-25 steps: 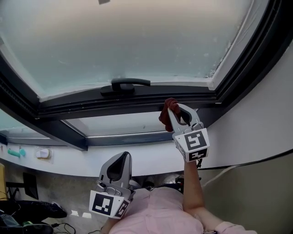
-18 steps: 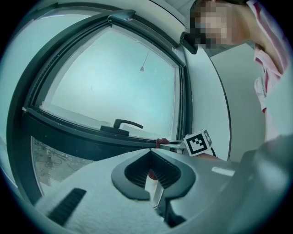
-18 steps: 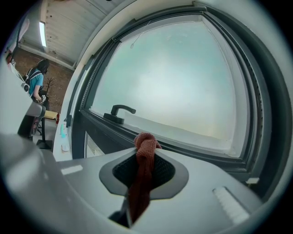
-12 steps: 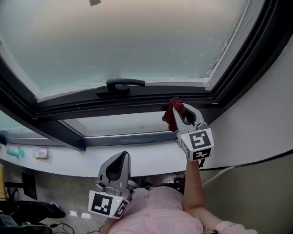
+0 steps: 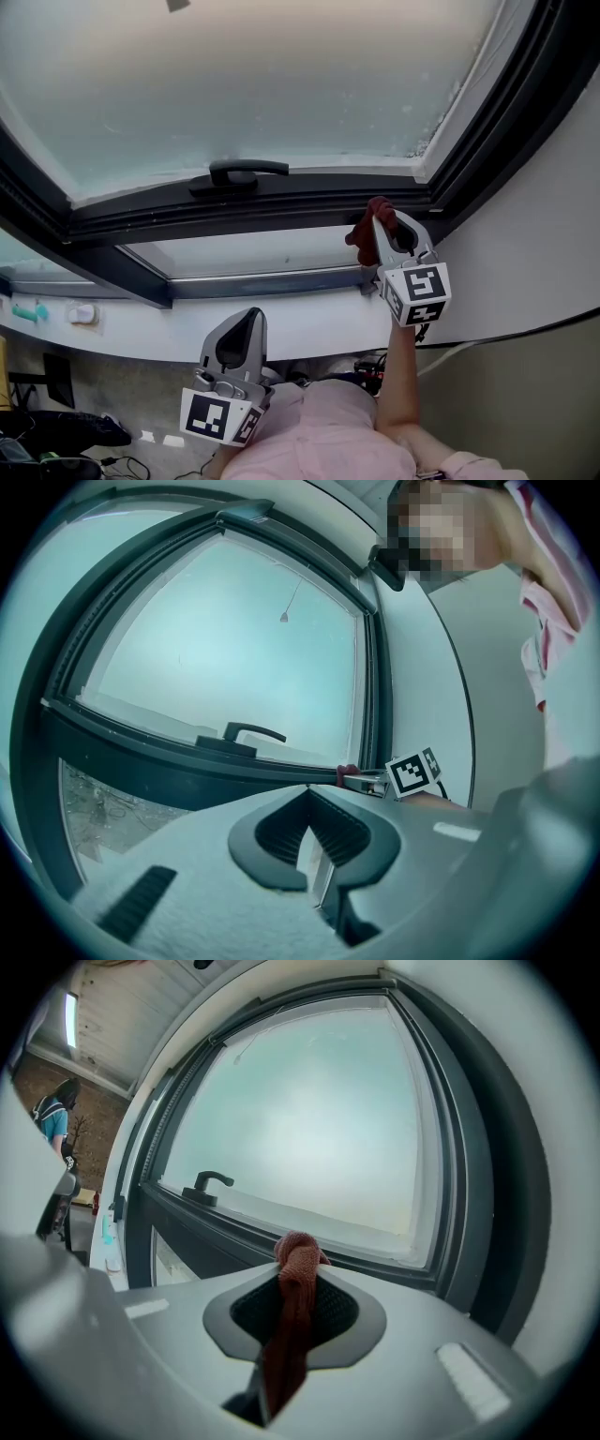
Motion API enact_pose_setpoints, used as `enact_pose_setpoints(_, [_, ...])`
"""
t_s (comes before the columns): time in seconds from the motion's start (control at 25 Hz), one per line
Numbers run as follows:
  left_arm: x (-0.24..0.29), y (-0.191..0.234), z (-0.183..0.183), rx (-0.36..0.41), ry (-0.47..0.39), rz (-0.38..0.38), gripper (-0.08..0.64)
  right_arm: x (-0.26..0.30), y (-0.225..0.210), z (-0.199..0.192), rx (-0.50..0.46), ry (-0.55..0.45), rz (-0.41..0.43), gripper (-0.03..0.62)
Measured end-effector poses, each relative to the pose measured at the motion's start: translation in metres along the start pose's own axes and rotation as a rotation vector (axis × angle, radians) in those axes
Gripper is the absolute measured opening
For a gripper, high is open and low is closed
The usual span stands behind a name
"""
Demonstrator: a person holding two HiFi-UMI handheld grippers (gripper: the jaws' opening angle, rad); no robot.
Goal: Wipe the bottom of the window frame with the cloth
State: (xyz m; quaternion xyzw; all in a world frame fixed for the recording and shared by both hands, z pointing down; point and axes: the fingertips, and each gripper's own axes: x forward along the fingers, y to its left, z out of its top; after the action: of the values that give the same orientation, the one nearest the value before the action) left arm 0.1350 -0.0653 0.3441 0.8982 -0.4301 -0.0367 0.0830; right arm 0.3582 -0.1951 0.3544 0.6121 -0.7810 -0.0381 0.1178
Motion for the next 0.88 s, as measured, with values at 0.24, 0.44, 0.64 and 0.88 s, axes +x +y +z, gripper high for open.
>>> enact_pose_setpoints(0.24, [0.004, -0.003, -0.001, 0.002, -0.005, 0.000, 0.000, -0.005, -0.016, -0.004, 0.003, 0.001, -0.030, 0.054])
enact_pose_setpoints(0.44, [0.009, -0.005, -0.001, 0.003, -0.005, -0.008, 0.000, -0.008, -0.028, -0.007, 0.014, 0.003, -0.054, 0.054])
enact_pose_setpoints(0.64, [0.011, -0.006, -0.002, 0.003, -0.003, -0.004, 0.000, -0.013, -0.041, -0.011, 0.027, 0.003, -0.080, 0.054])
enact_pose_setpoints(0.88, [0.012, -0.007, -0.004, 0.001, 0.000, -0.008, 0.000, -0.019, -0.059, -0.016, 0.042, 0.012, -0.135, 0.055])
